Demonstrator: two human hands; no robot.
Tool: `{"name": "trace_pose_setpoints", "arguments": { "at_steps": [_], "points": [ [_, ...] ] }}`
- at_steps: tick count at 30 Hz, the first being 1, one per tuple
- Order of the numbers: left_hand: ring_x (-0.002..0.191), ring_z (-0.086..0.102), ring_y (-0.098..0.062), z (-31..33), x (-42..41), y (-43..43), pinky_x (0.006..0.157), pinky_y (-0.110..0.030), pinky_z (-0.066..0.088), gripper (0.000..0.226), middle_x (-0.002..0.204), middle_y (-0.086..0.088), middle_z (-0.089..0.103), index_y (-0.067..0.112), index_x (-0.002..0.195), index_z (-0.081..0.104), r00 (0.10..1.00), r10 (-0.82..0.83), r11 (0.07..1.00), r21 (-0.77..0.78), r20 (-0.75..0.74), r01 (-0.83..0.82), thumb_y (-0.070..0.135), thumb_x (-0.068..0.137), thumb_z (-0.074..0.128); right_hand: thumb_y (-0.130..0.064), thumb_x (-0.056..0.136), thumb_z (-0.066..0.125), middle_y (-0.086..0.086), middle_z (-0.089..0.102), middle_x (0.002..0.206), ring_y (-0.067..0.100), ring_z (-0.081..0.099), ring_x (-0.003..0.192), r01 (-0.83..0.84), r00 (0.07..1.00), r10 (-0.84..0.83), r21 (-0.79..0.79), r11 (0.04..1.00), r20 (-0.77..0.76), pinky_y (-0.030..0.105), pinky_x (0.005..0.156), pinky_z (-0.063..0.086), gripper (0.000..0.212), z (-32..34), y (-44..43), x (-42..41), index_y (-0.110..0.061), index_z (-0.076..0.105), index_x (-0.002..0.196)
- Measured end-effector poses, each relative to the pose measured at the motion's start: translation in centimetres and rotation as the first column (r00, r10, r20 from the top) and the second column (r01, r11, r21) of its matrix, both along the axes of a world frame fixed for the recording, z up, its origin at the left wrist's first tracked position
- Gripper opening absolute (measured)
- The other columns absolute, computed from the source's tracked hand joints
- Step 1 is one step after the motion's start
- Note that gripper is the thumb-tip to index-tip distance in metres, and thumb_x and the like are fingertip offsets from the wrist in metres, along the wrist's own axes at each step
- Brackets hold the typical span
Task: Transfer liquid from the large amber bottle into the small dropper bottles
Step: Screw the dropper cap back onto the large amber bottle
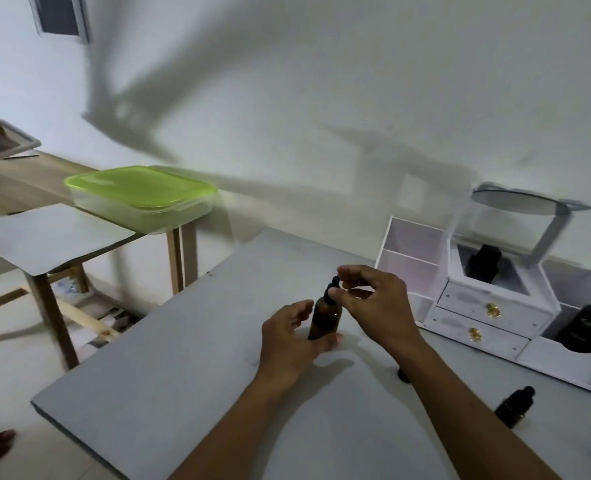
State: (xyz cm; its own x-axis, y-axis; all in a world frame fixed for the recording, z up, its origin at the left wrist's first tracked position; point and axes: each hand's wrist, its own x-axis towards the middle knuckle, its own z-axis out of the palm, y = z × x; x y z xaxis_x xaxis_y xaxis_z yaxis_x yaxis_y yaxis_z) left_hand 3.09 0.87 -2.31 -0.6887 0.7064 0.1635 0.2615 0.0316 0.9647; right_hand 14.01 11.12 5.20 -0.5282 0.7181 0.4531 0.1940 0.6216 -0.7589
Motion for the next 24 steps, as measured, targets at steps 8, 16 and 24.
{"name": "trace_pose_setpoints", "arguments": {
  "at_steps": [8, 16, 24],
  "points": [
    [0.089, 0.062, 0.01, -0.2, -0.9, 0.9, 0.073, -0.001, 0.043, 0.055, 0.091, 0.025, 0.065, 0.028, 0.111, 0.07, 0.996, -0.047, 0.999, -0.004, -0.07, 0.046, 0.03, 0.059, 0.089, -0.019, 0.078, 0.084, -0.012, 0.076, 0.086, -0.001, 0.071, 0.083, -0.03, 0.999, 0.03, -0.004, 1.0, 0.016, 0.018, 0.076, 0.059, 0.02, -0.8, 0.6, -0.8, -0.021, 0.079, 0.097],
    [0.09, 0.065, 0.003, -0.4, -0.9, 0.9, 0.077, -0.003, 0.046, 0.057, 0.104, 0.014, 0.071, 0.025, 0.114, 0.069, 0.996, -0.044, 0.998, 0.031, -0.074, 0.046, 0.029, 0.061, 0.089, -0.015, 0.074, 0.085, -0.01, 0.076, 0.098, -0.001, 0.071, 0.09, -0.057, 0.998, 0.055, -0.08, 0.995, -0.024, 0.021, 0.081, 0.061, 0.036, -1.5, 0.2, -0.7, -0.02, 0.076, 0.109],
    [0.095, 0.066, 0.0, -0.7, -0.8, 1.1, 0.079, -0.006, 0.048, 0.058, 0.107, 0.015, 0.07, 0.027, 0.115, 0.069, 0.996, -0.043, 0.999, 0.031, -0.074, 0.045, 0.032, 0.061, 0.089, -0.023, 0.068, 0.092, -0.009, 0.076, 0.083, 0.004, 0.072, 0.078, 0.002, 0.999, -0.005, -0.088, 0.996, -0.04, 0.019, 0.074, 0.059, 0.03, -1.9, 0.4, -0.8, -0.02, 0.077, 0.094]
  ]
}}
